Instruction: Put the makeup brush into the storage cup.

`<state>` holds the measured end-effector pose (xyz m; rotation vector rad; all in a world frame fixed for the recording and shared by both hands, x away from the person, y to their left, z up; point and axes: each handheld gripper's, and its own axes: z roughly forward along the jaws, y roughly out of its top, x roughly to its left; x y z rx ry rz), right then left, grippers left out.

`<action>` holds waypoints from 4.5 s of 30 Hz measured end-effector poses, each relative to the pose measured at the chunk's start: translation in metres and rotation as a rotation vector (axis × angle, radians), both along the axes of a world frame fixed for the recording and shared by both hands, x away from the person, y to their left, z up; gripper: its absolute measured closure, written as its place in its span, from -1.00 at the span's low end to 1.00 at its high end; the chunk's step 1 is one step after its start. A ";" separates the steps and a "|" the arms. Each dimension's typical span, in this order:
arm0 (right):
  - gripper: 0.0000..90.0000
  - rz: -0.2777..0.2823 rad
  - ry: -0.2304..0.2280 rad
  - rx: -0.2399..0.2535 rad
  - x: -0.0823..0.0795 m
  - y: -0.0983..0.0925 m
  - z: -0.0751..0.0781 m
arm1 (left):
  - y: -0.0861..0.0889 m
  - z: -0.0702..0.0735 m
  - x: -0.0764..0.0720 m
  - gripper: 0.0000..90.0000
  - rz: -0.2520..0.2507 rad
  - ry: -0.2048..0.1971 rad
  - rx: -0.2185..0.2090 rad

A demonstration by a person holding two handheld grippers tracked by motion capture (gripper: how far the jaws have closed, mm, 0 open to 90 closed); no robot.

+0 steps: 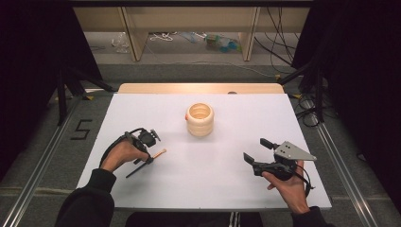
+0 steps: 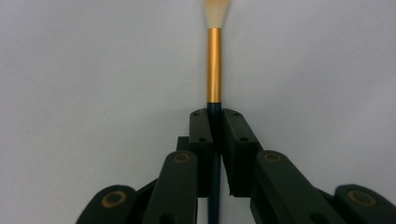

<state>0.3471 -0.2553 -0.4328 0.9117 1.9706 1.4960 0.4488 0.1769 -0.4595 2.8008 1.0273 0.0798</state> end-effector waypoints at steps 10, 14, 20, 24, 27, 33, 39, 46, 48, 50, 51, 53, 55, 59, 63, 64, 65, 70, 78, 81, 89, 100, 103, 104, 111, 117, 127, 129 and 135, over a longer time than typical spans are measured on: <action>-0.58 0.015 0.006 0.005 0.000 0.001 0.000 | -0.002 0.000 -0.002 0.85 -0.018 -0.018 0.002; -0.58 0.016 0.008 0.006 0.000 0.001 0.000 | -0.001 0.000 -0.001 0.85 -0.033 -0.016 0.003; -0.58 0.016 0.010 0.007 0.000 0.001 0.000 | 0.000 0.000 -0.001 0.85 -0.043 -0.018 0.003; -0.58 0.016 0.011 0.008 -0.001 0.001 0.000 | 0.000 0.000 -0.002 0.85 -0.048 -0.017 0.001; -0.58 0.009 0.013 -0.003 -0.001 0.001 0.001 | 0.000 -0.001 -0.002 0.85 -0.045 -0.022 -0.010; -0.58 0.015 0.015 0.007 -0.001 0.001 0.000 | 0.002 0.000 -0.001 0.85 -0.052 -0.021 -0.015; -0.58 0.003 0.014 -0.008 -0.001 0.000 0.001 | 0.005 0.004 0.001 0.85 -0.068 -0.026 -0.017; -0.58 0.004 0.013 -0.008 -0.001 0.000 0.001 | 0.009 0.011 0.001 0.85 -0.053 -0.051 -0.083; -0.58 0.007 0.013 -0.009 -0.001 0.000 0.001 | 0.010 0.013 0.001 0.85 -0.038 -0.063 -0.105; -0.58 0.007 0.014 -0.008 -0.001 0.000 0.001 | 0.011 0.014 0.001 0.85 -0.038 -0.069 -0.118; -0.58 0.007 0.014 -0.008 -0.001 0.000 0.001 | 0.012 0.017 0.002 0.85 -0.036 -0.078 -0.144; -0.58 0.003 0.010 -0.010 -0.001 0.000 0.001 | 0.013 0.020 0.002 0.85 -0.034 -0.085 -0.156; -0.58 0.008 0.013 -0.009 -0.001 0.000 0.001 | 0.016 0.027 0.002 0.85 -0.003 -0.113 -0.220; -0.58 0.007 0.012 -0.010 -0.001 0.000 0.001 | 0.019 0.039 0.002 0.85 0.036 -0.152 -0.318; -0.58 0.005 0.013 -0.009 -0.001 0.000 0.001 | 0.024 0.049 0.003 0.85 0.041 -0.192 -0.347; -0.58 0.005 0.013 -0.009 -0.001 0.000 0.001 | 0.024 0.049 0.003 0.85 0.041 -0.192 -0.347; -0.58 0.007 0.012 -0.010 -0.001 0.000 0.001 | 0.023 0.051 0.001 0.85 0.083 -0.232 -0.400; -0.58 0.002 0.011 -0.011 -0.001 0.000 0.001 | 0.021 0.060 0.001 0.85 0.112 -0.330 -0.470; -0.58 0.012 0.018 0.006 0.000 0.000 0.000 | 0.018 0.069 0.000 0.85 0.148 -0.424 -0.527; -0.59 0.000 0.023 -0.005 -0.001 0.000 0.000 | 0.016 0.071 0.000 0.85 0.179 -0.445 -0.573; -0.59 -0.007 0.025 -0.008 0.000 0.000 0.000 | 0.014 0.081 0.003 0.85 0.242 -0.511 -0.669; -0.59 -0.005 0.023 -0.004 0.000 0.000 0.000 | -0.006 0.090 0.013 0.85 0.262 -0.569 -0.709; -0.59 -0.001 0.023 -0.001 -0.001 0.000 0.001 | -0.014 0.094 0.017 0.85 0.268 -0.588 -0.728; -0.59 -0.001 0.023 -0.001 -0.001 0.000 0.001 | -0.017 0.094 0.018 0.85 0.270 -0.599 -0.736; -0.59 0.003 0.026 -0.003 -0.001 -0.001 0.001 | -0.027 0.096 0.027 0.85 0.281 -0.619 -0.760; -0.59 0.003 0.028 -0.002 -0.001 -0.001 0.001 | -0.033 0.100 0.031 0.85 0.285 -0.653 -0.776; -0.59 0.006 0.029 -0.002 -0.001 0.000 0.001 | -0.046 0.102 0.040 0.85 0.289 -0.686 -0.807; -0.59 0.008 0.029 0.002 0.000 0.000 0.001 | -0.049 0.103 0.041 0.85 0.286 -0.700 -0.806; -0.59 0.013 0.021 0.009 -0.001 0.000 0.001 | -0.057 0.105 0.047 0.85 0.294 -0.722 -0.831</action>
